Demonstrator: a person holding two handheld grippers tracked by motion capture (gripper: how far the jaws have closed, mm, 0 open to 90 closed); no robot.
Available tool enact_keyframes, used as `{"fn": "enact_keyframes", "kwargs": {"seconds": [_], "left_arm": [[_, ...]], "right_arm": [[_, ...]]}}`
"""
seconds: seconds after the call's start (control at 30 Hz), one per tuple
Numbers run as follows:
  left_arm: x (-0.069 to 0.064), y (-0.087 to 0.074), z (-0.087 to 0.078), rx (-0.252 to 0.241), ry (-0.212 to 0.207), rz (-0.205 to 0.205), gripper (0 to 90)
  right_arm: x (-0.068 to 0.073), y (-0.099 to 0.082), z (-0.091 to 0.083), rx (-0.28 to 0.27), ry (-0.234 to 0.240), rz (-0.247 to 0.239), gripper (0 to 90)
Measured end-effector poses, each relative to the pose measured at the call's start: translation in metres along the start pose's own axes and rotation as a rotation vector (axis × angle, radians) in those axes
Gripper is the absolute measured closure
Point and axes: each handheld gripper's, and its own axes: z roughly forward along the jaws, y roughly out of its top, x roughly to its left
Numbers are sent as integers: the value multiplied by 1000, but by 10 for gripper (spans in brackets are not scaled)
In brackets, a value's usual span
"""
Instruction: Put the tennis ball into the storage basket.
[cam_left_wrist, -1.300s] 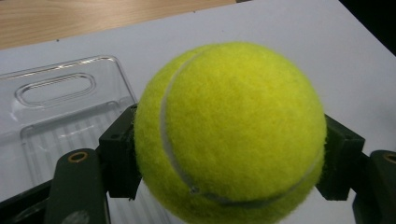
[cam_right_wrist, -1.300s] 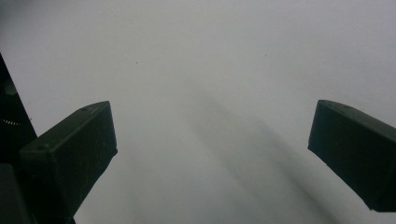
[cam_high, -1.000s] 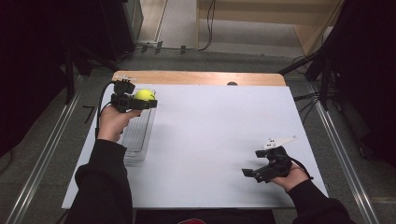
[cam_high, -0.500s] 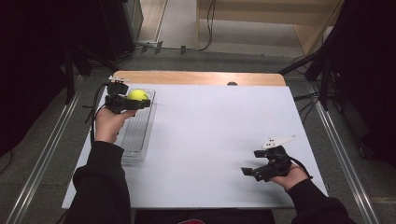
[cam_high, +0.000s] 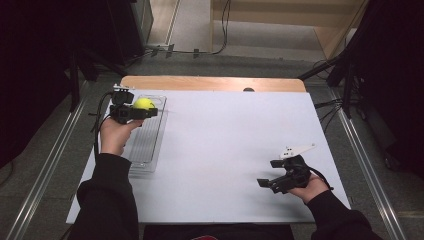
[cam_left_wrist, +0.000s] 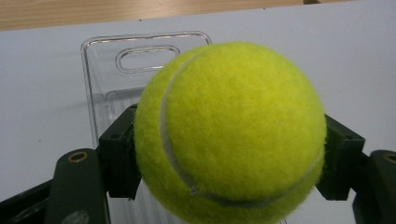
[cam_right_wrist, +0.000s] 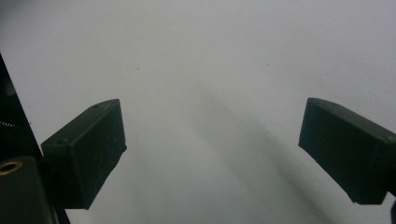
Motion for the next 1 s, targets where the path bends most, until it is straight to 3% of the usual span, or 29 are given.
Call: {"fn": "enact_keyframes", "kwargs": {"seconds": [0.43,1.0], "left_arm": [[1,-5,11,39,11,4,265],[8,-12,23,75,39,-42,259]], "right_arm": [[1,1,0,0,5,-11,54],[1,1,1,-1,8,-15,55]]}}
